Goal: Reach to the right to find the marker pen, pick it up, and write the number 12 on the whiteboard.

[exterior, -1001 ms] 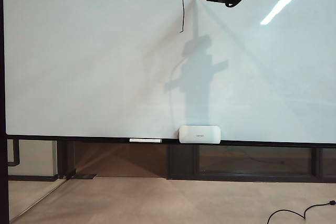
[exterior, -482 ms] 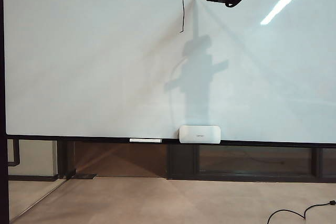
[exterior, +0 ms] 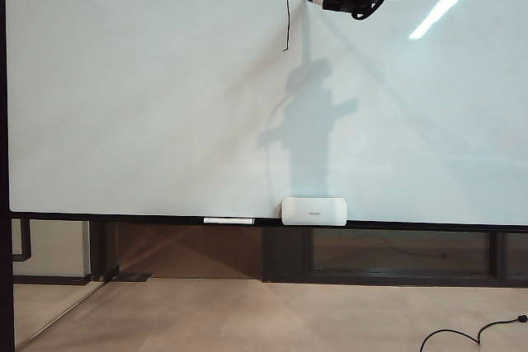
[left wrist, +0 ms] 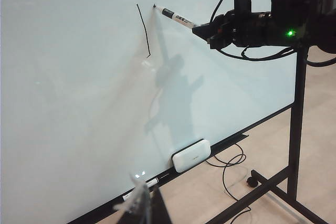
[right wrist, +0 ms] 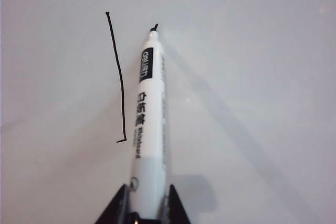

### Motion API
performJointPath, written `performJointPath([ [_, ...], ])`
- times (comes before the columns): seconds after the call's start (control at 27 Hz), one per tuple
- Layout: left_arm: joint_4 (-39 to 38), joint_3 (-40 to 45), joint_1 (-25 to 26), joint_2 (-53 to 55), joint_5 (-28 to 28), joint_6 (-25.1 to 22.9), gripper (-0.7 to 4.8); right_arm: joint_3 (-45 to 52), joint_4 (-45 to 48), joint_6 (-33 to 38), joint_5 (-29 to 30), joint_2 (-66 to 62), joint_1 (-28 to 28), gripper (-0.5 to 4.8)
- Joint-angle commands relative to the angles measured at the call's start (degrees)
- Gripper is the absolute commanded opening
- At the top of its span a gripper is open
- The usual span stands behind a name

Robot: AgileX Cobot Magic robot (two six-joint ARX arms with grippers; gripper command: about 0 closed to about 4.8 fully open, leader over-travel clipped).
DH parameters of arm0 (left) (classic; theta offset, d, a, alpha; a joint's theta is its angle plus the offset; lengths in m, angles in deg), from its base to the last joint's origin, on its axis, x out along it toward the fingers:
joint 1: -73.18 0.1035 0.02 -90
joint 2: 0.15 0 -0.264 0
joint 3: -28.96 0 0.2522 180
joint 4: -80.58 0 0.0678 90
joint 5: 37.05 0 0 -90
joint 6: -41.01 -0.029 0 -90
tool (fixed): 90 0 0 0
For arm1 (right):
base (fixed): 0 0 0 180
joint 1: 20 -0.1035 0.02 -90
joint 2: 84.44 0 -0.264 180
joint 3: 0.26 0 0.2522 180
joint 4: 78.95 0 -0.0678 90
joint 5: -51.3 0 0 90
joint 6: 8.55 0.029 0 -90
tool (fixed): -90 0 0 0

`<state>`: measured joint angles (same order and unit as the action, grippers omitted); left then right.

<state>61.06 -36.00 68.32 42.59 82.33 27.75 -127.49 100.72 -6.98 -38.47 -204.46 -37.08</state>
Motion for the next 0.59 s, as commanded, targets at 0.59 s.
performJointPath([
  [0.59,0.72,-0.17,-0.02,-0.11,0.17,-0.04,-0.05,-0.39,-0.39,0.11,-7.08,0.63,-0.07,-0.05],
])
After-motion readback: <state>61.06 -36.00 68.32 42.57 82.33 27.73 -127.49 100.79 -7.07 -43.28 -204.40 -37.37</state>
